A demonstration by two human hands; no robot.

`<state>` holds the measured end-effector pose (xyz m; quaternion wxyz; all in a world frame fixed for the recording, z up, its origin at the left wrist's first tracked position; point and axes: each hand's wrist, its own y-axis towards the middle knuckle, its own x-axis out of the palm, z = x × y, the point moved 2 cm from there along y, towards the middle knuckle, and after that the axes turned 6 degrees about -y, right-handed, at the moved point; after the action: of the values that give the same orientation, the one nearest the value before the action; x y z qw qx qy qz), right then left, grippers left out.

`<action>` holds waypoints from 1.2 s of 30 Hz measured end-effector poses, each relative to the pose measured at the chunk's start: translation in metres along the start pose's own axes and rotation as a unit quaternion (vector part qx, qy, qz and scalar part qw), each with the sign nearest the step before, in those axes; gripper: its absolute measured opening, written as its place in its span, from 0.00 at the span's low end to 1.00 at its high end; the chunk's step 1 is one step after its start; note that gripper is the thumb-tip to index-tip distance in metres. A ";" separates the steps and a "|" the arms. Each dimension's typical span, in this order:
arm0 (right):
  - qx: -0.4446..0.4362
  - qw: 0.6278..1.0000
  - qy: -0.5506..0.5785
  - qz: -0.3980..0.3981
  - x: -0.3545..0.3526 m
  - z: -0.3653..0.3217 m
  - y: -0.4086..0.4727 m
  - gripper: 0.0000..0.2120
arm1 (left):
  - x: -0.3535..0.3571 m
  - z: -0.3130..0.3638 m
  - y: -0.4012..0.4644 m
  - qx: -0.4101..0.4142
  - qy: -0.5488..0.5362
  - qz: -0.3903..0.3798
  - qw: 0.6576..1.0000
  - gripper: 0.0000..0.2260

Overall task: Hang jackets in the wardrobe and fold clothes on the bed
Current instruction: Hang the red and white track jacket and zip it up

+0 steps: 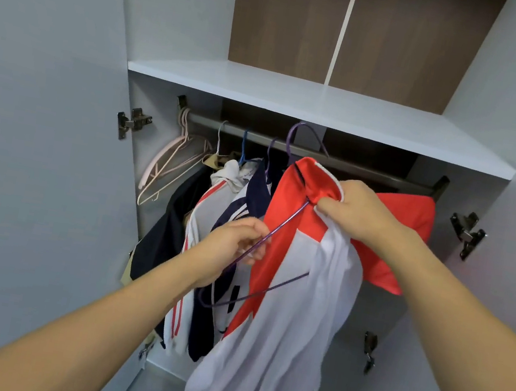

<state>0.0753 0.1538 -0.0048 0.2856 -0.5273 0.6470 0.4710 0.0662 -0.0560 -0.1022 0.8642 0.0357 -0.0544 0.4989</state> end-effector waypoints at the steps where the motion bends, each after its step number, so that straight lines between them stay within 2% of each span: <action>1: -0.006 1.000 0.009 0.009 0.000 0.002 0.000 0.13 | -0.003 -0.004 0.004 -0.048 -0.012 0.002 0.999 0.08; 2: -0.016 0.999 0.023 0.019 0.000 0.003 -0.001 0.11 | -0.007 -0.009 0.008 -0.098 -0.010 -0.003 0.995 0.09; 4: -0.043 0.998 0.029 0.040 -0.002 0.003 0.000 0.09 | -0.012 -0.022 0.016 -0.163 0.024 -0.032 0.986 0.20; 6: -0.070 0.996 0.018 0.060 -0.006 0.001 0.000 0.09 | -0.012 -0.029 0.025 -0.146 0.070 -0.056 0.985 0.31; 7: -0.082 0.994 0.020 0.069 -0.009 0.001 0.000 0.10 | -0.008 -0.032 0.030 -0.126 0.087 -0.076 0.985 0.32; 9: -0.104 0.991 0.014 0.088 -0.016 0.002 0.000 0.12 | 0.003 -0.035 0.036 -0.118 0.123 -0.125 0.977 0.26; 12: -0.124 0.986 -0.012 0.112 -0.026 0.005 -0.002 0.13 | 0.004 -0.043 0.040 -0.139 0.196 -0.154 0.958 0.18; 15: -0.123 0.983 -0.011 0.134 -0.033 0.012 -0.006 0.13 | -0.009 -0.063 0.040 -0.134 0.194 -0.080 0.968 0.07; 17: -0.112 0.983 0.012 0.144 -0.036 0.015 -0.009 0.12 | -0.012 -0.076 0.038 -0.136 0.133 -0.040 0.981 0.07; 19: -0.097 0.984 0.039 0.146 -0.039 0.017 -0.011 0.12 | -0.006 -0.085 0.035 -0.161 0.141 -0.074 0.974 0.06; 21: -0.085 0.984 0.055 0.149 -0.041 0.019 -0.013 0.13 | 0.004 -0.090 0.033 -0.196 0.168 -0.119 0.959 0.12; 24: -0.081 0.982 0.058 0.158 -0.045 0.022 -0.016 0.14 | 0.002 -0.091 0.031 -0.180 0.163 -0.064 0.968 0.09; 26: -0.082 0.982 0.057 0.163 -0.044 0.025 -0.019 0.14 | -0.011 -0.079 0.030 -0.156 0.152 -0.008 0.976 0.09; 32: -0.031 0.984 0.050 0.170 -0.026 0.042 -0.020 0.14 | -0.053 -0.013 0.046 -0.124 0.180 0.084 0.972 0.08; 36: 0.030 0.983 -0.015 0.181 -0.008 0.046 -0.015 0.17 | -0.052 0.036 0.053 -0.090 0.082 0.102 0.987 0.12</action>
<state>0.0858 0.1994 -0.0208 0.2207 -0.3861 0.7410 0.5031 -0.0076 -0.0779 -0.0729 0.8102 -0.0888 -0.0310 0.5786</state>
